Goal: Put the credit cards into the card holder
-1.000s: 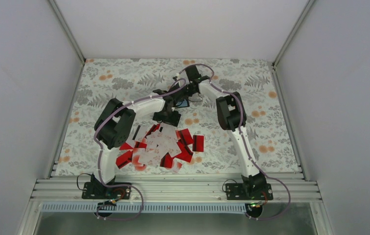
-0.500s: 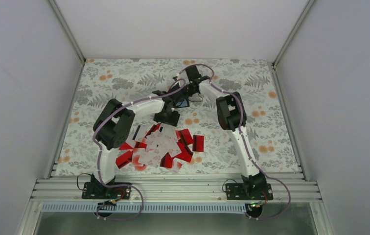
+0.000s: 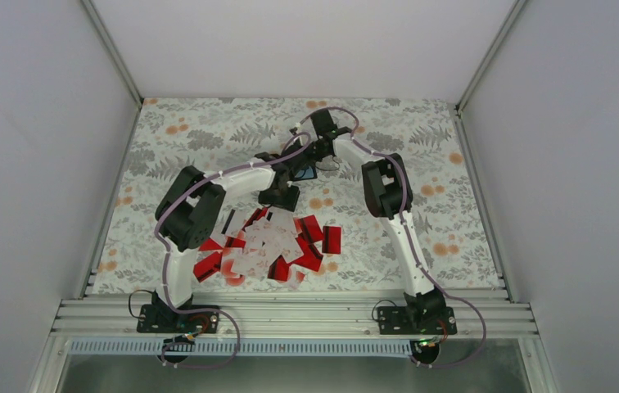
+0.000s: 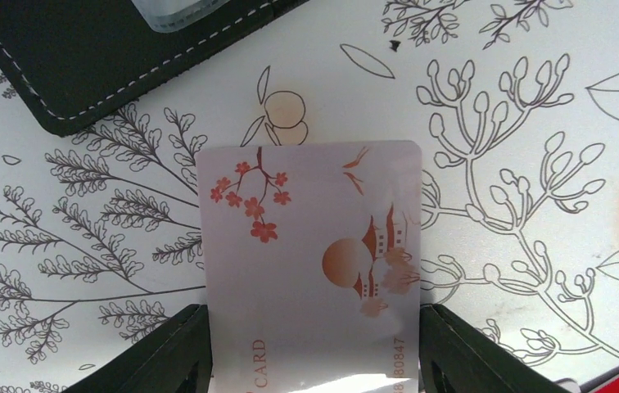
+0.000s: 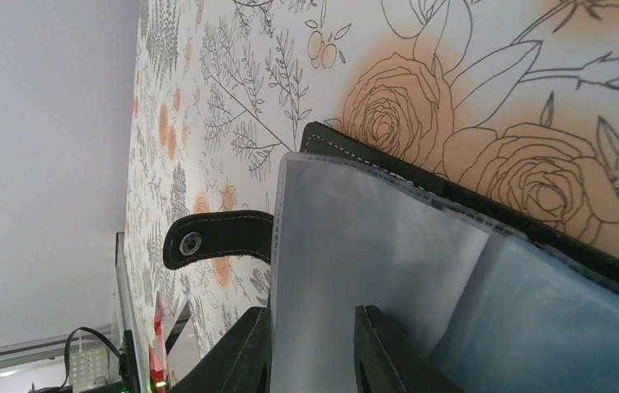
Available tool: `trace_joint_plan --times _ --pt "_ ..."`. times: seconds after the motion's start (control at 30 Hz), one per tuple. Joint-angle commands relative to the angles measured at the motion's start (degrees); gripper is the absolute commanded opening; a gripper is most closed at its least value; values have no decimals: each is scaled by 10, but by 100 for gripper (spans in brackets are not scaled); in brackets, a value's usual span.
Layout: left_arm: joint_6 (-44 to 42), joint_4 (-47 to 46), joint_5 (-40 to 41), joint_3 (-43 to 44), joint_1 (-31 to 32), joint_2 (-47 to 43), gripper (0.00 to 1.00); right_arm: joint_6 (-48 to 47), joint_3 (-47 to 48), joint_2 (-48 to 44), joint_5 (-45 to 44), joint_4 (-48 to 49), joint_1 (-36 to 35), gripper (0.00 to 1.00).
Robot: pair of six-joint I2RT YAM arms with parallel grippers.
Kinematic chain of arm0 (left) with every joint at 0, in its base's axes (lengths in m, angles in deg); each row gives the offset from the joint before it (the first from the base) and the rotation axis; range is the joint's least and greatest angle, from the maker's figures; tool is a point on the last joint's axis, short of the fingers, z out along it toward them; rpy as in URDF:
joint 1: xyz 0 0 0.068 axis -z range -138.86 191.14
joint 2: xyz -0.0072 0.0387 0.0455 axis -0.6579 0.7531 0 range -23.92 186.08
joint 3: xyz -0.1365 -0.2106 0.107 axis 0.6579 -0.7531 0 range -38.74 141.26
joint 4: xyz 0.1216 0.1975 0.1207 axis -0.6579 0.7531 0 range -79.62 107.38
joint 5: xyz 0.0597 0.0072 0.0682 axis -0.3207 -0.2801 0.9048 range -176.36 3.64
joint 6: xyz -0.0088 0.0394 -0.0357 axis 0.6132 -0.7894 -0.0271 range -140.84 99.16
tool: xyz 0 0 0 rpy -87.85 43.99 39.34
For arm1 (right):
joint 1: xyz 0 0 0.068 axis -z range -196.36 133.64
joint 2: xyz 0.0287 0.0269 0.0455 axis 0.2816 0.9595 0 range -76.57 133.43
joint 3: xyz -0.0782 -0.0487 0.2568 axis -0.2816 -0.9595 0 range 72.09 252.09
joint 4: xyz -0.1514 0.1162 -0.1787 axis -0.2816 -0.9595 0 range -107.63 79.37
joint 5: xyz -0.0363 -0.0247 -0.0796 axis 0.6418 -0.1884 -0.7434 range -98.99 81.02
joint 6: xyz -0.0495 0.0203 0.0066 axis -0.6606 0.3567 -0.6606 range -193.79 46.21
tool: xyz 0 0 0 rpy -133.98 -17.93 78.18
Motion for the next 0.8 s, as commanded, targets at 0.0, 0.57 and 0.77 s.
trace_joint_plan --times 0.0,0.57,0.77 --pt "5 8 8 -18 4 10 61 3 -11 17 -13 -9 5 27" --pt "-8 0 -4 17 5 -24 58 24 9 -5 1 -12 5 28" --pt "-10 0 -7 35 3 -38 58 34 22 -18 11 -20 7 30"
